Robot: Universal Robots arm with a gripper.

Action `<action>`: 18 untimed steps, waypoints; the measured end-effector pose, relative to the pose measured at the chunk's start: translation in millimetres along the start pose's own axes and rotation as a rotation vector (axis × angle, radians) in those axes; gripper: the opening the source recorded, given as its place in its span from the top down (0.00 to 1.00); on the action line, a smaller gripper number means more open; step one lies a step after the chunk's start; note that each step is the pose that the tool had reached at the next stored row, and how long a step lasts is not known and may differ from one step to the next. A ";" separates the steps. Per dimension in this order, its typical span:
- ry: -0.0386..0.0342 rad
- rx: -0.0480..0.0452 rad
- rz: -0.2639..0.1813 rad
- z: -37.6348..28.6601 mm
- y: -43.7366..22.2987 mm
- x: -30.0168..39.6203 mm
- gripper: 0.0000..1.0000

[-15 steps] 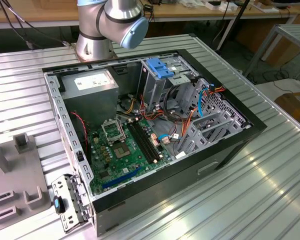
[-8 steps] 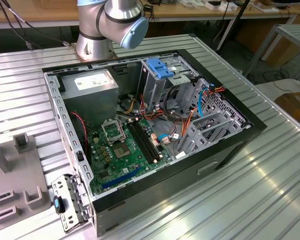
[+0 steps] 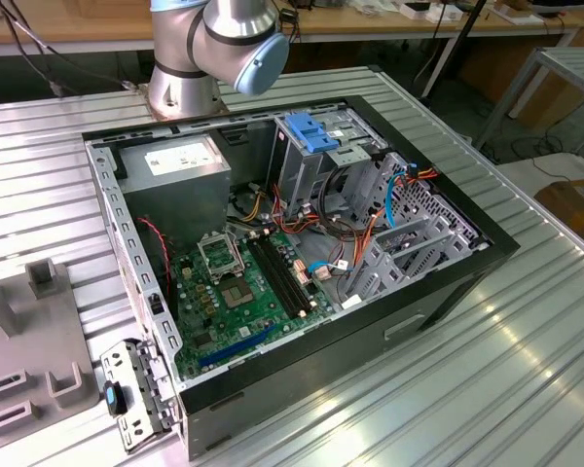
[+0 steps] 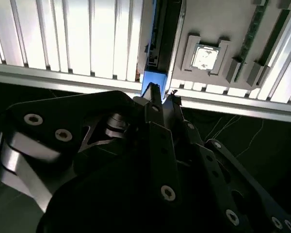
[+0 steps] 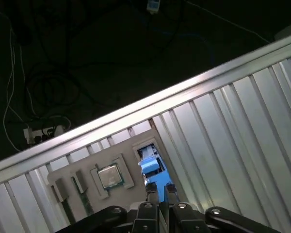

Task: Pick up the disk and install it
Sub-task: 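Pick up the disk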

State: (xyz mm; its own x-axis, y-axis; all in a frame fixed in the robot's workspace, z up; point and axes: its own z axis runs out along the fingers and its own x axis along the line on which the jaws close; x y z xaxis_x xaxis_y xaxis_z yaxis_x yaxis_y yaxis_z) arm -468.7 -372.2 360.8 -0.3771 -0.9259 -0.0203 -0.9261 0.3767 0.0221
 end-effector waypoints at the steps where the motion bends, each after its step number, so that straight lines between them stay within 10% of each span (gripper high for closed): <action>1: 0.0010 -0.0005 -0.032 0.4 0.0 0.0 0.71; 6: 0.0049 -0.0022 -0.175 4.4 -0.1 0.1 0.46; 10: 0.0077 -0.0014 -0.303 10.9 -0.2 0.2 0.46; 18: 0.0043 0.0067 -0.320 31.2 -1.5 2.6 0.46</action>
State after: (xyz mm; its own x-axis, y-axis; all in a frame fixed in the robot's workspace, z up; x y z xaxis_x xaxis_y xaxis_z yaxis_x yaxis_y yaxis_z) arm -468.7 -374.3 329.5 -0.0664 -0.9976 -0.0209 -0.9978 0.0662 0.0086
